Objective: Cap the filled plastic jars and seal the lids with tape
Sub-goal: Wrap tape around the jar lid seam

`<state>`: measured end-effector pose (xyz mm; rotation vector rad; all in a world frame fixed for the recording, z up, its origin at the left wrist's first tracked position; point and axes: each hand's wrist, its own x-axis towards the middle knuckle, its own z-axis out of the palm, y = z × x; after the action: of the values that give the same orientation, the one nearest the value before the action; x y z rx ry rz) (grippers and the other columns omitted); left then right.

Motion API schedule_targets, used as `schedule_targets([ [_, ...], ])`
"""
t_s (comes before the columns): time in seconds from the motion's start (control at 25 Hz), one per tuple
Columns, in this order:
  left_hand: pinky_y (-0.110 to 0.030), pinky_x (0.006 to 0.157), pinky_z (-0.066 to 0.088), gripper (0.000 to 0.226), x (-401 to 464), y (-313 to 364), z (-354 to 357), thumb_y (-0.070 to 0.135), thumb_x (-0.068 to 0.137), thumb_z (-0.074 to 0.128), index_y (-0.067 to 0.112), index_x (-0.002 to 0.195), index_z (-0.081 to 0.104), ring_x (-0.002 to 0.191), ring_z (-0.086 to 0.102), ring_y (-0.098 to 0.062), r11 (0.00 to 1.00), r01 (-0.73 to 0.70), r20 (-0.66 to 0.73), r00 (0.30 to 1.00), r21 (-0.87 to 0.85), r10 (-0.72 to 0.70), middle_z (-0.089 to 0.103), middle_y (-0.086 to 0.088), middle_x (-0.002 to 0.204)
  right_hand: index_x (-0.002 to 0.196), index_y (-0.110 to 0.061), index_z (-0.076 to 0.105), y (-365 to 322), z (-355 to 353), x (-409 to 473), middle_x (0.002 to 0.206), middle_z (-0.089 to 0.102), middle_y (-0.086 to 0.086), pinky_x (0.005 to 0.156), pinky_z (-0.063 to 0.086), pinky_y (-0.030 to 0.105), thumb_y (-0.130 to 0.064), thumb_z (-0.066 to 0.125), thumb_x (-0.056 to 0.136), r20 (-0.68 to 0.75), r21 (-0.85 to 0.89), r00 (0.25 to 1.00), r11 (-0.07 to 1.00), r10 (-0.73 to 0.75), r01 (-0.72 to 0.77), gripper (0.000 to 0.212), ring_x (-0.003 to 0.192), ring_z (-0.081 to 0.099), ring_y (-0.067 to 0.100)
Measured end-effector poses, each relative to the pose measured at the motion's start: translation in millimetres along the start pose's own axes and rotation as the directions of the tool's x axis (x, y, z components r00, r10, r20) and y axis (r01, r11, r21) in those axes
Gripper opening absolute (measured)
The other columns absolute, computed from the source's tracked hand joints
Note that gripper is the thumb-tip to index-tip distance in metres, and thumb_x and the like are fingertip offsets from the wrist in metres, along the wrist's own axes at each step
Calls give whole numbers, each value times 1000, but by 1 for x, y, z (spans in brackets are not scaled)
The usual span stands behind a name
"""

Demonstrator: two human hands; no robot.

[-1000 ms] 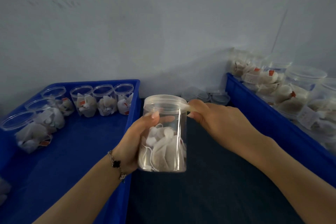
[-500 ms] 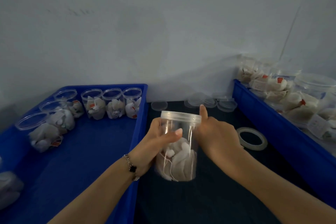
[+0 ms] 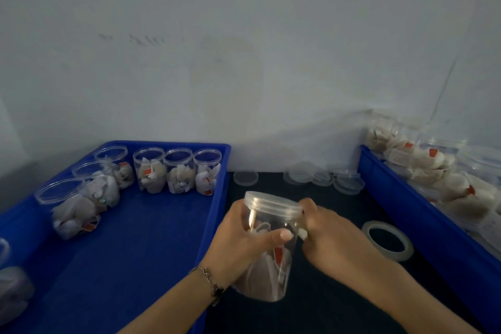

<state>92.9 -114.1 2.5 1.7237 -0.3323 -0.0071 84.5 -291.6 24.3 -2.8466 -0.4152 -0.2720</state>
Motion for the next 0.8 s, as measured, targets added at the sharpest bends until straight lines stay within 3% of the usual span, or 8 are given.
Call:
schedule_targets([
  [0.12, -9, 69, 51, 71, -1, 3, -2, 64, 40, 77, 37, 102, 56, 92, 62, 8, 998, -27, -49, 998, 49, 29, 67, 23, 96, 122, -33, 50, 20, -4, 2, 98, 63, -11, 70, 50, 19, -11, 65, 85, -13, 307, 999, 951, -39, 41, 45, 87, 61, 4],
  [0.16, -12, 67, 51, 74, -1, 3, -4, 63, 37, 75, 35, 103, 57, 91, 64, 5, 1000, -5, -80, 997, 25, 7, 68, 21, 94, 126, -34, 50, 25, -7, 0, 100, 67, -11, 73, 52, 18, -9, 70, 81, 38, 516, 999, 857, -23, 0, 56, 92, 63, 2],
  [0.24, -14, 63, 51, 78, 1, 1, -6, 55, 37, 78, 29, 107, 56, 87, 68, -2, 994, 33, -130, 990, -102, -46, 71, 16, 92, 130, -37, 48, 31, -10, -8, 108, 70, -5, 74, 52, 20, -7, 75, 75, 183, 865, 981, 483, -59, -133, 68, 95, 66, 6],
  [0.28, -16, 62, 52, 79, 1, 2, -7, 51, 38, 79, 24, 108, 56, 84, 69, -5, 988, 44, -137, 988, -147, -65, 72, 13, 91, 129, -39, 48, 32, -10, -11, 110, 70, -2, 75, 52, 24, -11, 76, 75, 216, 921, 973, 349, -83, -175, 67, 91, 67, 10],
  [0.32, -18, 63, 53, 78, 2, 2, -7, 49, 40, 80, 19, 108, 56, 82, 70, -9, 985, 56, -139, 987, -162, -79, 73, 9, 91, 128, -41, 48, 31, -8, -14, 109, 69, -1, 74, 52, 27, -16, 75, 76, 226, 932, 969, 311, -97, -186, 64, 83, 67, 13],
  [0.44, -31, 71, 54, 73, 0, 5, -5, 49, 46, 79, 14, 106, 59, 80, 71, -15, 984, 104, -121, 985, -145, -122, 73, -2, 92, 125, -52, 44, 21, 3, -18, 82, 67, -8, 56, 52, 27, -32, 64, 85, 208, 902, 976, 399, -70, -164, 49, 54, 56, 14],
  [0.56, -38, 76, 56, 82, 0, 6, -6, 56, 43, 83, 16, 109, 57, 81, 71, -19, 974, 139, -136, 977, -181, -165, 73, -4, 93, 123, -57, 42, 21, -1, -20, 63, 61, -5, 45, 40, 16, -41, 57, 87, 78, 805, 997, 589, 3, -65, 43, 45, 48, 4],
  [0.8, -39, 67, 56, 79, -3, 10, -9, 47, 47, 86, 8, 109, 58, 80, 69, -32, 928, 178, -55, 977, -328, -206, 71, -16, 93, 126, -55, 34, 35, -22, -18, 80, 58, -27, 50, 39, 10, -62, 48, 82, -161, 157, 981, 978, -110, 135, 47, 64, 53, -4],
])
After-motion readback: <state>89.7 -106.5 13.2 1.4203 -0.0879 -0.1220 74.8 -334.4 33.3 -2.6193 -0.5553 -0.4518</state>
